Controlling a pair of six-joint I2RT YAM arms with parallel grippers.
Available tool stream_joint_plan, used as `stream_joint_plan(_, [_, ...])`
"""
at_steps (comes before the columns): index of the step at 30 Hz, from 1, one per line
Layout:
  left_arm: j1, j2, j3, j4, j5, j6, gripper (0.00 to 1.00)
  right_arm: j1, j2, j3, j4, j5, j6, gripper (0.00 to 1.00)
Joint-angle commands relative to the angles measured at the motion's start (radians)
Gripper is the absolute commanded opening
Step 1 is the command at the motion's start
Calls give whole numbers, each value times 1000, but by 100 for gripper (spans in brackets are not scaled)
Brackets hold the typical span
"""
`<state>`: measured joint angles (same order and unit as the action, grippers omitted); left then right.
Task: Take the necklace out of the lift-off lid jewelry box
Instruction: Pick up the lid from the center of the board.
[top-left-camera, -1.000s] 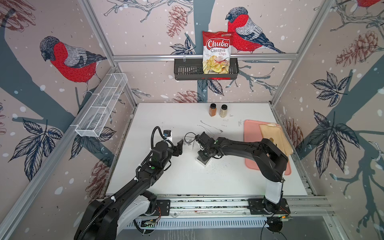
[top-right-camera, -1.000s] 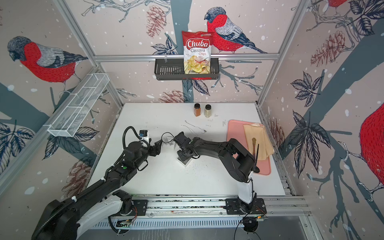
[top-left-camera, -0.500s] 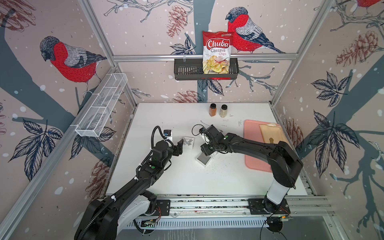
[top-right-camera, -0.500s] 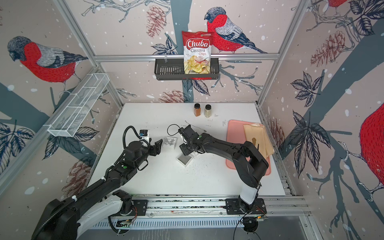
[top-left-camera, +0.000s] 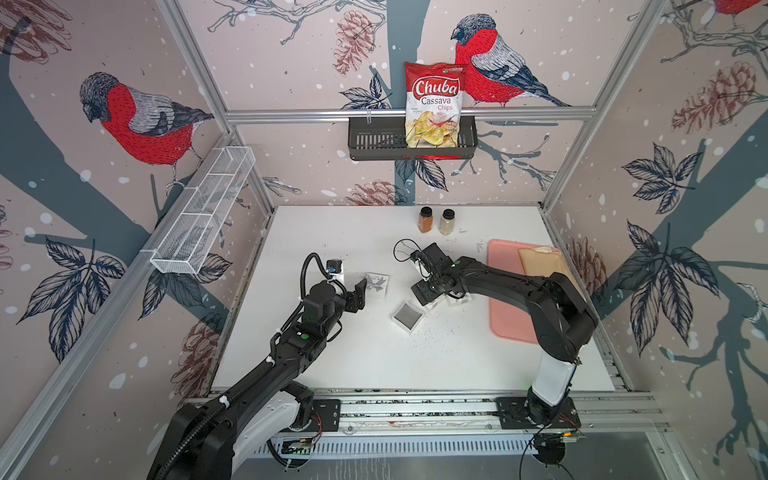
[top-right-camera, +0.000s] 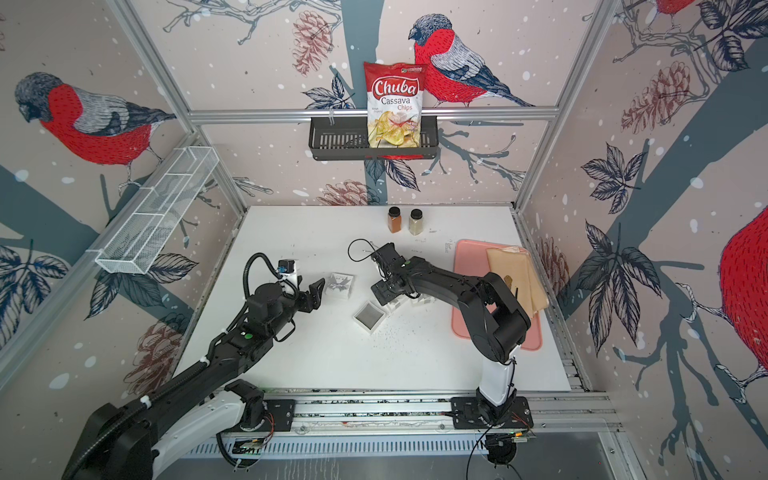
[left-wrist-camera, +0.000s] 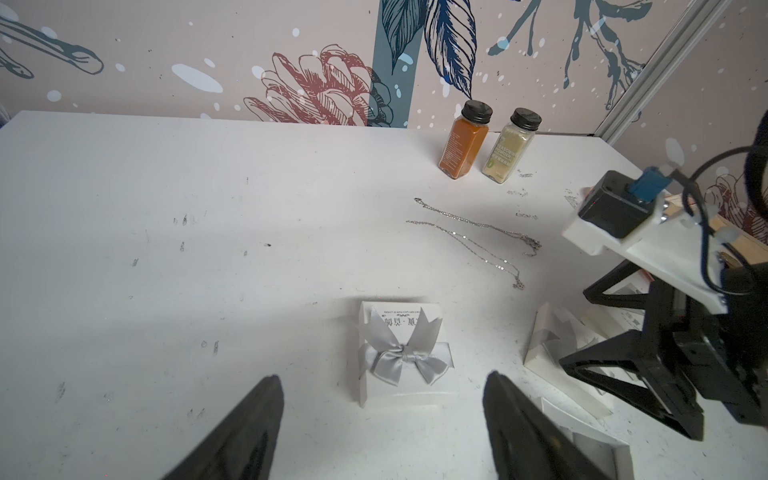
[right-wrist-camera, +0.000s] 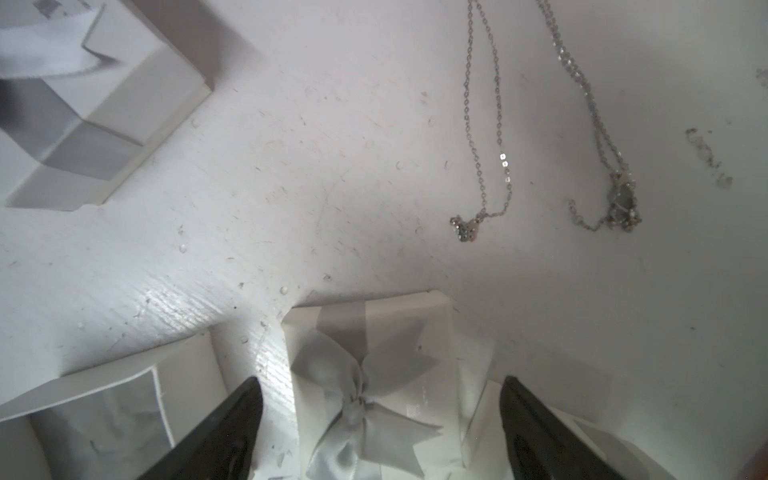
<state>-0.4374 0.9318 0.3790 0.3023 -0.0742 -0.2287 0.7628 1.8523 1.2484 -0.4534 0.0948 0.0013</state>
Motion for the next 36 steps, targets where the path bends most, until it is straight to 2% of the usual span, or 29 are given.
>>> stream_joint_plan(1, [2,-7,-6,-5,2,18,80,-3,20,20,-27,-6,-24,90])
stream_joint_plan(20, [2,15,-14,11,28,23,80,-36,111,67,-83,-75,-7,79])
stream_joint_plan(24, [2,12,-17,10,27,27,80,-42,104,63,-97,-82,0,76])
stream_joint_plan(29, [2,19,-17,14,26,29,80,-45,93,67,-114,-91,5,68])
stream_joint_plan(36, [1,33,-15,24,34,28,80,-42,35,90,-151,-131,-4,68])
